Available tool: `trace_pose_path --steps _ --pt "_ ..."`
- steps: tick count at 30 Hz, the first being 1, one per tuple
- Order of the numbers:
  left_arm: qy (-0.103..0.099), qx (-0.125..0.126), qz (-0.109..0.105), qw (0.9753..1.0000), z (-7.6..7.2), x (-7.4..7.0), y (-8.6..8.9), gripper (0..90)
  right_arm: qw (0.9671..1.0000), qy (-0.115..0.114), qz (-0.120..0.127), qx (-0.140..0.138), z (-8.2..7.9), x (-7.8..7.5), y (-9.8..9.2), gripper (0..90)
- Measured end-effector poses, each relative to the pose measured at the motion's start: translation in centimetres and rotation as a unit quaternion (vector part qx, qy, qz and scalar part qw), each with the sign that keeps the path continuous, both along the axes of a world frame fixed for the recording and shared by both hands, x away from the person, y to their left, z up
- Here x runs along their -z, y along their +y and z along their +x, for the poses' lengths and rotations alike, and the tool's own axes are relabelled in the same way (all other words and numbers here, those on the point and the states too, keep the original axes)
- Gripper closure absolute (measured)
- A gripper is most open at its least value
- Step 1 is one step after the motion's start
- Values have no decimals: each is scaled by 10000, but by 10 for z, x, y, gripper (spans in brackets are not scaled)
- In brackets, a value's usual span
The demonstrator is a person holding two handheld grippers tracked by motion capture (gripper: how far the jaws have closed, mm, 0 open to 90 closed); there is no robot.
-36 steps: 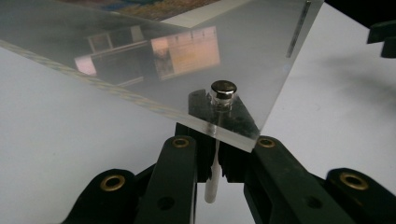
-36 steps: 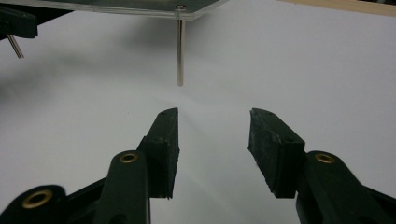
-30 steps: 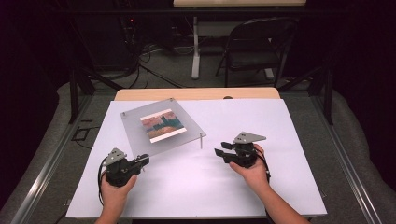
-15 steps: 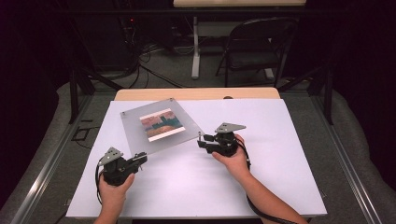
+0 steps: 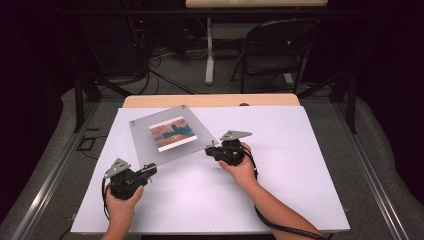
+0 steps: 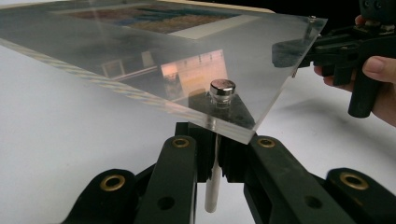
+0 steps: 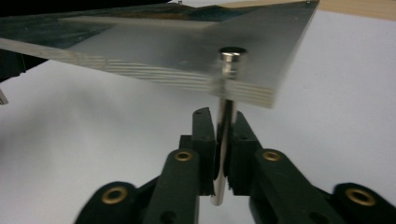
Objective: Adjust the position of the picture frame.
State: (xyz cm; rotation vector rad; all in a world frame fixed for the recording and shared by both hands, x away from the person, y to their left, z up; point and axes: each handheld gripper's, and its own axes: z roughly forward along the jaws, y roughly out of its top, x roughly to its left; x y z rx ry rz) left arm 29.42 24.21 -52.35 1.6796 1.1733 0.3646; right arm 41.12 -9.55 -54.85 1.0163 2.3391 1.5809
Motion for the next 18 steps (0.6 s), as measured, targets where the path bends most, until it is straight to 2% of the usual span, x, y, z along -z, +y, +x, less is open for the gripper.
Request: trace_pose_path --steps 1,4,11,18 --pt "-8 -3 27 10000 0 0 0 847 9999 91 89 -37 1 1 -1 850" --pt "-56 -34 110 9999 -1 -1 -2 847 9999 117 -3 -24 0 3 0 852" --pt "-166 106 161 9997 -3 -5 -7 847 9996 267 37 -7 -4 5 -5 854" --pt "-182 218 135 9995 -6 -6 -13 847 9997 244 -40 30 -19 -2 -18 855"
